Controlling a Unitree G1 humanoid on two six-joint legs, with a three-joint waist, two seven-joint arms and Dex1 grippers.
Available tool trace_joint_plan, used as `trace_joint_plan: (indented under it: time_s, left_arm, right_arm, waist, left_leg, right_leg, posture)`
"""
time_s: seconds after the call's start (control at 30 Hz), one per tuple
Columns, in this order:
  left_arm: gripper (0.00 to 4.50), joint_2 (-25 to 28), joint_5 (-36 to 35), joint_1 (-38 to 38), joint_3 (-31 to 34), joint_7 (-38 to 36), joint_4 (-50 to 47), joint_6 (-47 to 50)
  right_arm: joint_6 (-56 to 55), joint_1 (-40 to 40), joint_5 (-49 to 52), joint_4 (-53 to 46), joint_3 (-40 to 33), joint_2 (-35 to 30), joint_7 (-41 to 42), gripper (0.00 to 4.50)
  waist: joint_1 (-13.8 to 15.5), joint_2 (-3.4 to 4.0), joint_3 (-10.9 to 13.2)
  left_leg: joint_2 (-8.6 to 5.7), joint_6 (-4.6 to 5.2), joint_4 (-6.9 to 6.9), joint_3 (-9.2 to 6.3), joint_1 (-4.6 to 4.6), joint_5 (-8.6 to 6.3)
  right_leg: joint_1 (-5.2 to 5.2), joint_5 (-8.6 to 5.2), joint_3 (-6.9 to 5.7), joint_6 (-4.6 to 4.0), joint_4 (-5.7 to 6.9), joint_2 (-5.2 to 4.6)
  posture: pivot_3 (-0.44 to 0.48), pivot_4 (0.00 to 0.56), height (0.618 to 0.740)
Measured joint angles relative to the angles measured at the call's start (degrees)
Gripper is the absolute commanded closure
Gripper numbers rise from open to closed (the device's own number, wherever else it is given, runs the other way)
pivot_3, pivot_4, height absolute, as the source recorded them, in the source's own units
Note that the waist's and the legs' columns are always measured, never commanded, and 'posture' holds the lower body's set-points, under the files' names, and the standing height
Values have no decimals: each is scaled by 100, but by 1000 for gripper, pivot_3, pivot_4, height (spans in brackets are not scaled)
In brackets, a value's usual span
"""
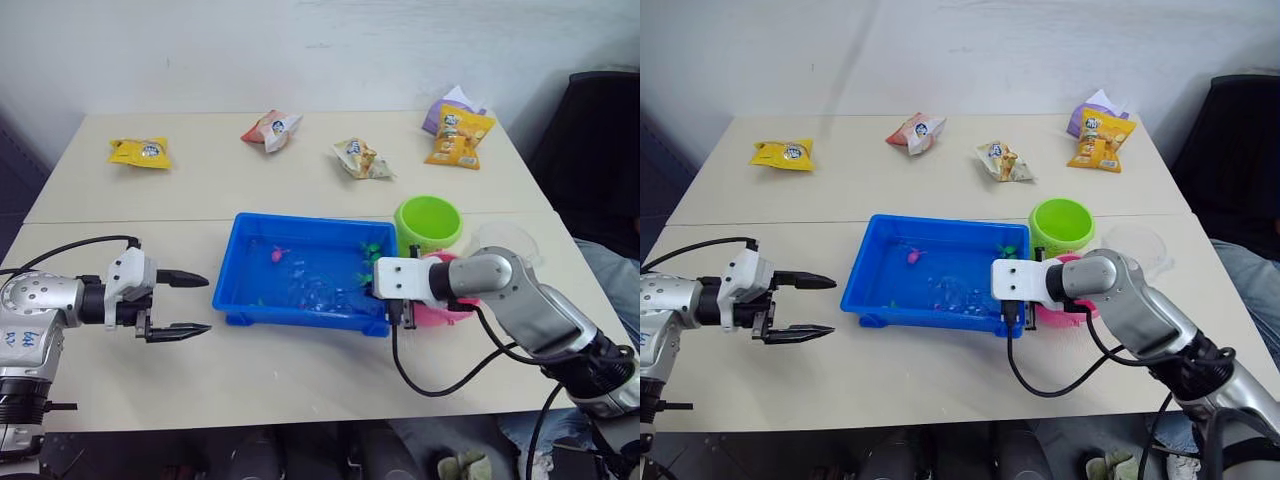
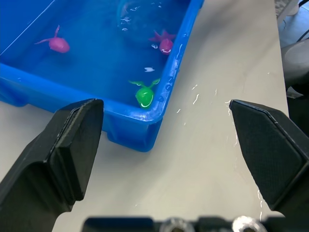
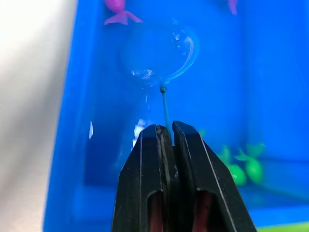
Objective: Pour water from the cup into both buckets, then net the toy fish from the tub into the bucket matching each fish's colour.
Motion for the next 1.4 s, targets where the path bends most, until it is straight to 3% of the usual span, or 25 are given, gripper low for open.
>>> trace_joint_plan:
  time_s: [0.27, 0.5, 0.97, 1.27, 1.4]
  left_arm:
    - [16, 0, -105, 203, 117, 136, -275, 211]
    - [16, -1, -316, 209, 135, 311, -559, 561]
    - [16, -88, -357, 95, 147, 418, -462, 567]
    - [16, -602, -542, -478, 32, 479, -459, 728]
    - [16, -858, -707, -994, -113, 504, -455, 1001]
  right_arm:
    - [535, -99, 223, 25, 2, 602, 355, 4500]
    - [1286, -82, 720, -50, -454, 889, 291, 4500]
    - [2388, -60, 1764, -467, -1515, 813, 186, 4500]
    - [2155, 608, 1977, -871, -2461, 278, 31, 4500]
    - [2407, 1024, 2287, -1482, -3335, 208, -220, 4500]
  waist:
    - [-61, -2, -1]
    - [-100, -3, -2]
    - [-114, -3, -1]
    - [-44, -3, -2]
    - [-15, -3, -2]
  left_leg:
    - [2, -4, 0, 1, -1, 2]
    - [2, -5, 0, 0, -6, 2]
    - [1, -5, -3, 2, -9, 2]
    - [-5, -5, 1, -1, -15, 2]
    - [-2, -8, 0, -1, -14, 3]
  right_leg:
    - [-9, -3, 1, -6, 17, 1]
    - [-13, -3, 0, -6, 17, -1]
    - [-19, -3, 3, -6, 17, 0]
    - [-19, -2, 3, -4, 16, -1]
    - [-19, -2, 6, -4, 18, 6]
  posture:
    - [0, 150, 739]
    - [0, 150, 739]
    - [0, 150, 739]
    - [0, 150, 739]
    - [0, 150, 739]
